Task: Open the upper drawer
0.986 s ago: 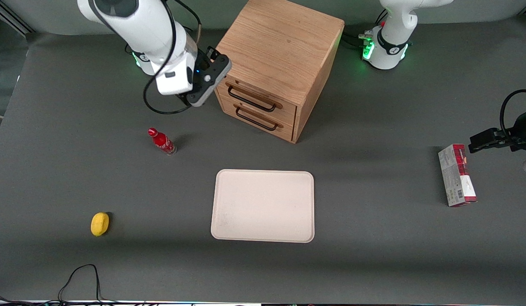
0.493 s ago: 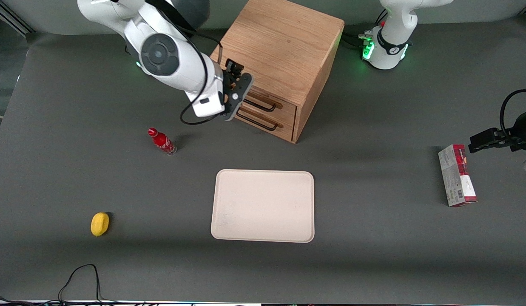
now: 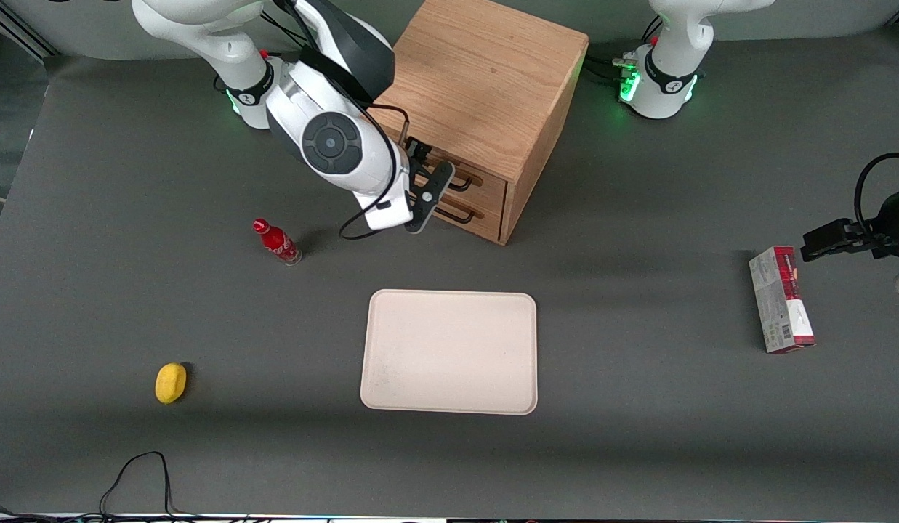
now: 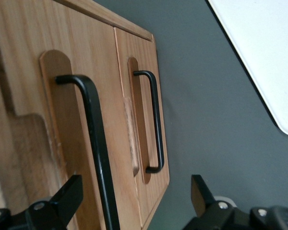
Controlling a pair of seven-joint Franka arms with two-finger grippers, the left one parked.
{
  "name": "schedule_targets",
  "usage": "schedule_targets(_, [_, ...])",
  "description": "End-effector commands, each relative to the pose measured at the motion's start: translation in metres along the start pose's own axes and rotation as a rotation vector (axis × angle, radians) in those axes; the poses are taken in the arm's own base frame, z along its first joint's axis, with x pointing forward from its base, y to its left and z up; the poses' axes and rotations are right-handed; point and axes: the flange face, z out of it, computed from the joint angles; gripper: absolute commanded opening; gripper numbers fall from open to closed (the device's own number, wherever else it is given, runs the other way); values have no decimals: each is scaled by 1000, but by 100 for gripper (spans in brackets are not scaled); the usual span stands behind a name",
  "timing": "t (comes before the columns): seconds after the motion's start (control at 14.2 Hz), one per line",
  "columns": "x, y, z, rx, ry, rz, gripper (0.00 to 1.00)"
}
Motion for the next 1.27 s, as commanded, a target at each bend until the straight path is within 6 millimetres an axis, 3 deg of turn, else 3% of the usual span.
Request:
schedule_targets(0.0, [7, -5, 15, -45, 4, -1, 100])
schedule_targets(0.21, [10, 0, 22, -62, 6, -6, 100])
schedule_targets(0.42, [10, 15, 9, -88, 24, -12, 100])
schedule_targets(0.63, [14, 48, -8, -124, 53, -22, 100])
schedule_targets(1.06, [6, 140, -36, -198, 90, 18, 100])
schedule_targets(1.2, [3, 155, -46, -211, 104, 25, 100])
